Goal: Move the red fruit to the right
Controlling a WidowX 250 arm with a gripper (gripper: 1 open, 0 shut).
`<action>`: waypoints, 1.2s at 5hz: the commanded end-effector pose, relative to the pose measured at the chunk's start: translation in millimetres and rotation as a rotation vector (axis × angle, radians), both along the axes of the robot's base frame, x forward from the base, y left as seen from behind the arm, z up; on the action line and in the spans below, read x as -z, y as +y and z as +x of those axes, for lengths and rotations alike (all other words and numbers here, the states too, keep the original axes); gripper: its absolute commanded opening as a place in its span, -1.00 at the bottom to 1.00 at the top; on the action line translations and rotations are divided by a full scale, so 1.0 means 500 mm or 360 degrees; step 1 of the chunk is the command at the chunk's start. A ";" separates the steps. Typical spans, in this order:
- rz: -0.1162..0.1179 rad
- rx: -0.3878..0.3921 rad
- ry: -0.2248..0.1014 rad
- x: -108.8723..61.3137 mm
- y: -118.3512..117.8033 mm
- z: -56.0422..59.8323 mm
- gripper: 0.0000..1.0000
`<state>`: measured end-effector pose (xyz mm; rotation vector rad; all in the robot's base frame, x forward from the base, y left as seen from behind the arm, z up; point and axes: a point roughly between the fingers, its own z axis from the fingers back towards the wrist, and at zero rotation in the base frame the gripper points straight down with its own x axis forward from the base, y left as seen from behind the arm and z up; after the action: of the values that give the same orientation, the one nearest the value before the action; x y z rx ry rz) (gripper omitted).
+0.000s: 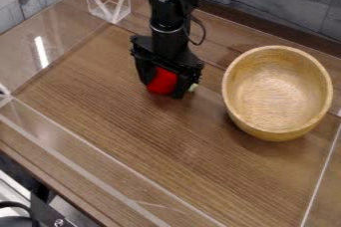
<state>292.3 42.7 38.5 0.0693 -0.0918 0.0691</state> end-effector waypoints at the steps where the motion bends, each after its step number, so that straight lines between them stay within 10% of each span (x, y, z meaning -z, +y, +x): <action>1: 0.0009 -0.0003 -0.0098 -0.031 0.003 0.023 1.00; 2: 0.0009 -0.0012 -0.0097 -0.030 0.003 0.021 -1.00; 4: 0.0041 -0.0095 -0.0168 -0.103 -0.013 -0.010 -1.00; 6: 0.0030 -0.0116 -0.0137 -0.121 -0.096 -0.116 -1.00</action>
<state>228.3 -5.8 88.9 0.0907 -0.1321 0.1408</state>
